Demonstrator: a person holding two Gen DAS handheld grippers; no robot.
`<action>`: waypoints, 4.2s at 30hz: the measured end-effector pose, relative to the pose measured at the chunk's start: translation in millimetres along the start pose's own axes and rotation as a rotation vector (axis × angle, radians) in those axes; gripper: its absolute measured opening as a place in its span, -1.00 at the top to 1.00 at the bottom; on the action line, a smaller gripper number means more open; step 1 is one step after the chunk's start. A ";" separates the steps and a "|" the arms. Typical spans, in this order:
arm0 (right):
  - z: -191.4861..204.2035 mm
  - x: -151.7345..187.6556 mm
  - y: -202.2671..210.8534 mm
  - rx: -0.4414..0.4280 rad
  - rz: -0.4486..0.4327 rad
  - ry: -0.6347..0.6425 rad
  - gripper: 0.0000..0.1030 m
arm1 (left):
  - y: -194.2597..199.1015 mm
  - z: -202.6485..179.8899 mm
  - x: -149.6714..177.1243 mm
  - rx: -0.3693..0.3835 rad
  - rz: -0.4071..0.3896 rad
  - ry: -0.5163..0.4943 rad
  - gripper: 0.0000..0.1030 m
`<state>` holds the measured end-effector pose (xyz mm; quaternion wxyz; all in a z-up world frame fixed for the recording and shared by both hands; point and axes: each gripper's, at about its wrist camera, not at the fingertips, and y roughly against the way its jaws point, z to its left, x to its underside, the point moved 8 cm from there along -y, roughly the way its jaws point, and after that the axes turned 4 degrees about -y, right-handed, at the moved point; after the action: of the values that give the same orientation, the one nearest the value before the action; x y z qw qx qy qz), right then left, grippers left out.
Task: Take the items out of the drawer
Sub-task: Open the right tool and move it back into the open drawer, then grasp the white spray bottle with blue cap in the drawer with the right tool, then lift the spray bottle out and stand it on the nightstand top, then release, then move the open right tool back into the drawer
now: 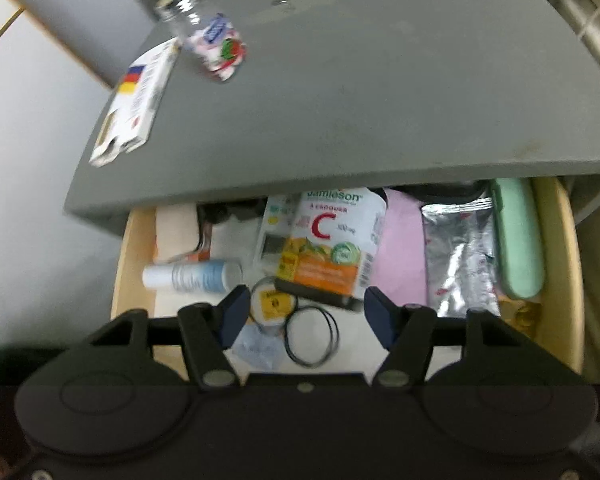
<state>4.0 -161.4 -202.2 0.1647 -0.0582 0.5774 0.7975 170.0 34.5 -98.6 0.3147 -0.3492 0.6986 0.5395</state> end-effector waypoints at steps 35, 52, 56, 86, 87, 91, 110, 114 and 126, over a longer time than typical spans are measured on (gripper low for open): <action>154.9 79.8 -109.6 0.071 0.399 0.990 0.11 | -0.3 21.1 -4.5 -0.022 0.004 0.059 -1.00; 45.2 2.3 114.9 -0.183 -0.223 0.439 0.37 | -14.4 -1.4 1.6 0.020 0.036 0.019 -1.00; 32.4 -61.1 135.8 -0.151 -0.271 0.384 0.37 | -17.0 -11.5 3.7 0.021 0.043 -0.020 -1.00; 23.7 -128.0 55.4 0.129 -0.388 0.480 -0.11 | -26.2 -12.4 12.1 -0.065 0.099 -0.079 -1.00; 22.8 -123.9 61.7 0.139 -0.409 0.476 -0.11 | -26.0 -12.4 11.7 -0.064 0.097 -0.075 -1.00; 19.8 -100.3 87.6 0.116 -0.501 0.409 -0.12 | -22.4 -7.7 8.9 -0.067 0.079 -0.045 -1.00; 44.1 89.8 11.0 0.026 0.120 0.329 0.32 | -5.6 19.7 -1.0 -0.014 0.009 0.159 -1.00; 44.2 99.5 9.0 0.039 0.157 0.279 0.48 | -5.4 20.2 -2.9 0.001 -0.001 0.170 -1.00; 147.1 39.0 -35.9 -0.003 -0.081 0.348 -0.45 | 7.4 42.8 -11.3 -0.041 -0.090 0.283 -1.00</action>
<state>-6.5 -5.5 -197.6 0.0944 -0.2190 0.5932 0.7690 172.9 79.1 -94.8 0.2298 -0.4590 0.7084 0.4844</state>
